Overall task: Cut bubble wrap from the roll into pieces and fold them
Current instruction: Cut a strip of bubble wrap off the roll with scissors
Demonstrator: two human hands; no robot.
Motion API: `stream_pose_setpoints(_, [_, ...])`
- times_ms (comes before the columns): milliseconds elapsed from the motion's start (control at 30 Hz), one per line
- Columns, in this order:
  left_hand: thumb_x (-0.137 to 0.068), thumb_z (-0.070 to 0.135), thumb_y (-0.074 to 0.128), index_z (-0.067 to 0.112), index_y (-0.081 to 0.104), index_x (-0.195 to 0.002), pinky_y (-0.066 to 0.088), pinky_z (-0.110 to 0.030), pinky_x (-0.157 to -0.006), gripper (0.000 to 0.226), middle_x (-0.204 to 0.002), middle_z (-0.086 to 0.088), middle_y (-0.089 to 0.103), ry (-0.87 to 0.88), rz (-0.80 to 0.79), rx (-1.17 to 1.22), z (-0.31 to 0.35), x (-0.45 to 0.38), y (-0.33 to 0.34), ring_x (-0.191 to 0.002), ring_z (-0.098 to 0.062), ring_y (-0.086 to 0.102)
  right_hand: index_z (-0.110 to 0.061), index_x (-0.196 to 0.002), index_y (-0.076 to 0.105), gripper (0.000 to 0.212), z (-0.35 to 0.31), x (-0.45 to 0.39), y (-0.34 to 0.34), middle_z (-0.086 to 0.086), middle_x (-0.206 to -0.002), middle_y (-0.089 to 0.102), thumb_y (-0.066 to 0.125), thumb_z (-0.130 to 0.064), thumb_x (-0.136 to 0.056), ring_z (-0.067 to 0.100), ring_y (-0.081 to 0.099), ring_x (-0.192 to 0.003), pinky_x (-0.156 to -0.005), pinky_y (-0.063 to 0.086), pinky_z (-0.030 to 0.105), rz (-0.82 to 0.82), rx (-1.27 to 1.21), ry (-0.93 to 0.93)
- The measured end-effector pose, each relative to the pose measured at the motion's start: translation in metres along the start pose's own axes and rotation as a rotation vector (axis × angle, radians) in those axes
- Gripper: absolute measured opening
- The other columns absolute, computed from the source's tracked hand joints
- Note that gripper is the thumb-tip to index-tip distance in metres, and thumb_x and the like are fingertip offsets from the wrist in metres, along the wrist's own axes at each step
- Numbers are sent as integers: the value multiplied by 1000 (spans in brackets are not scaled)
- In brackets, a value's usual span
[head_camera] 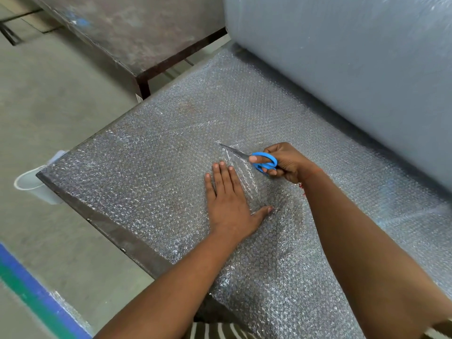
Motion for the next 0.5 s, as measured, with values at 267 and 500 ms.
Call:
stream_pose_setpoints(267, [-79, 103, 3, -9, -22, -161, -10, -67, -126, 141, -166, -36, -33, 2, 3, -6, 1, 0, -2, -155, -50, -35, 17, -92, 68, 84, -7, -12, 8, 16, -60, 54, 105, -49, -54, 16, 35, -36, -41, 22, 20, 7, -16, -10])
stream_pose_setpoints(500, [-79, 103, 4, -9, -21, -161, -9, -67, -127, 140, -166, -36, -32, 0, 3, -8, 1, 0, -2, -155, -49, -34, 21, -92, 66, 89, -6, -15, 9, 20, -68, 56, 107, -47, -53, 17, 36, -46, -40, 26, 20, 10, -25, -18])
Point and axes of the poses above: each hand's wrist, its own x-axis away from the middle knuckle, its own y-axis out of the palm, z = x × y, the point moved 9 cm from there along -x, towards the middle knuckle
